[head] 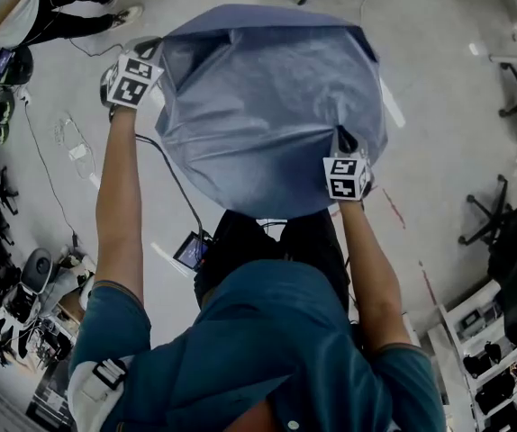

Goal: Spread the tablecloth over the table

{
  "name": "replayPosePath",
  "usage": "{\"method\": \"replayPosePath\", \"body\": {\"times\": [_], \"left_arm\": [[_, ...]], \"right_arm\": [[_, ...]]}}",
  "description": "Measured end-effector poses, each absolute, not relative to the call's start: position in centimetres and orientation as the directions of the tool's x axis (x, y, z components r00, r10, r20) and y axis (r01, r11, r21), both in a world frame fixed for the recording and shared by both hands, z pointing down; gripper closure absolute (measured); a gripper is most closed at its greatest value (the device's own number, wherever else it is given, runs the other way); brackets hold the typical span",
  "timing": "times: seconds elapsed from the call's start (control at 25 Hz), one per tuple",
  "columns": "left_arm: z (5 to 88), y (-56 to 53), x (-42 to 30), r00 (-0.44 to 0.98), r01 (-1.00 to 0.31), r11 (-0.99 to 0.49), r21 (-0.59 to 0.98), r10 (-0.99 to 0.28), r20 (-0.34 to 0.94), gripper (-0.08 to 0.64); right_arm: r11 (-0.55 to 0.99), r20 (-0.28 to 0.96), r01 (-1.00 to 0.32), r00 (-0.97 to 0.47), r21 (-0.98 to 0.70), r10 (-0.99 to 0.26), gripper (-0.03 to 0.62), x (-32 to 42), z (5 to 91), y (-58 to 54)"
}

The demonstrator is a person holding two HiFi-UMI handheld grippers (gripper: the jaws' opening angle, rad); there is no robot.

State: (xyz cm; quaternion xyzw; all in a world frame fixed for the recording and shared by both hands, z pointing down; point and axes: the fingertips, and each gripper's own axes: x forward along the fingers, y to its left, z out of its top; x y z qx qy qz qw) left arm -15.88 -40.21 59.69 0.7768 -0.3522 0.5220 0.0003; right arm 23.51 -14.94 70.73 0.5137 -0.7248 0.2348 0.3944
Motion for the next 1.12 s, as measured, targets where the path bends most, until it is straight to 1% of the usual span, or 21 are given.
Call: {"method": "replayPosePath", "body": {"times": [0.12,0.2,0.32,0.4,0.48,0.52,0.56,0.64,0.72,0.84,1.0,1.12], "left_arm": [[58.7,-43.1,-21.4,0.078,-0.497,-0.725,-0.477,-0.584,0.808,0.558],[59.5,-46.1,-24.9,-0.020,-0.468,-0.692,-0.549,-0.613,0.789,0.558],[61.9,-48.0,-27.8,-0.147,-0.374,-0.698,-0.611,-0.605,0.782,0.541],[61.1,-47.7,-27.6,-0.157,-0.321,-0.681,-0.658,-0.647,0.746,0.497],[58.3,-46.4,-26.0,-0.104,-0.316,-0.616,-0.721,-0.733,0.672,0.494],[57.0,-45.1,-24.6,-0.062,-0.337,-0.590,-0.734,-0.764,0.642,0.495],[56.3,-43.1,-22.9,-0.011,-0.377,-0.580,-0.722,-0.777,0.629,0.498],[57.0,-37.5,-19.2,0.090,-0.456,-0.610,-0.648,-0.756,0.648,0.522],[60.1,-31.1,-15.9,0.166,-0.487,-0.683,-0.544,-0.684,0.710,0.525],[65.5,-22.0,-10.7,0.289,-0.518,-0.784,-0.343,-0.538,0.792,0.525],[69.0,-15.2,-6.1,0.362,-0.558,-0.807,-0.191,-0.444,0.820,0.525],[71.1,-13.9,-5.1,0.403,-0.638,-0.768,-0.057,-0.396,0.825,0.523]], "right_arm": [[0.373,0.814,-0.925,-0.161,0.073,-0.558,0.574,22.8,70.6,-15.4],[0.390,0.811,-0.917,-0.166,0.081,-0.561,0.575,22.2,70.7,-16.0],[0.406,0.811,-0.909,-0.163,0.099,-0.562,0.575,21.5,70.8,-16.6],[0.397,0.811,-0.913,-0.156,0.100,-0.564,0.575,21.0,70.6,-16.9],[0.388,0.808,-0.916,-0.152,0.102,-0.569,0.575,20.8,70.5,-17.2],[0.387,0.807,-0.916,-0.150,0.104,-0.572,0.575,20.8,70.6,-17.3],[0.386,0.805,-0.916,-0.149,0.106,-0.574,0.577,21.0,70.6,-17.3],[0.389,0.803,-0.915,-0.154,0.104,-0.576,0.575,21.3,70.7,-17.3],[0.403,0.804,-0.909,-0.164,0.102,-0.572,0.575,21.2,70.7,-17.2],[0.433,0.817,-0.894,-0.165,0.112,-0.552,0.575,21.1,70.4,-16.6],[0.441,0.825,-0.887,-0.147,0.134,-0.546,0.575,22.5,70.4,-15.5],[0.400,0.822,-0.905,-0.116,0.144,-0.558,0.575,24.2,70.4,-15.0]]}}
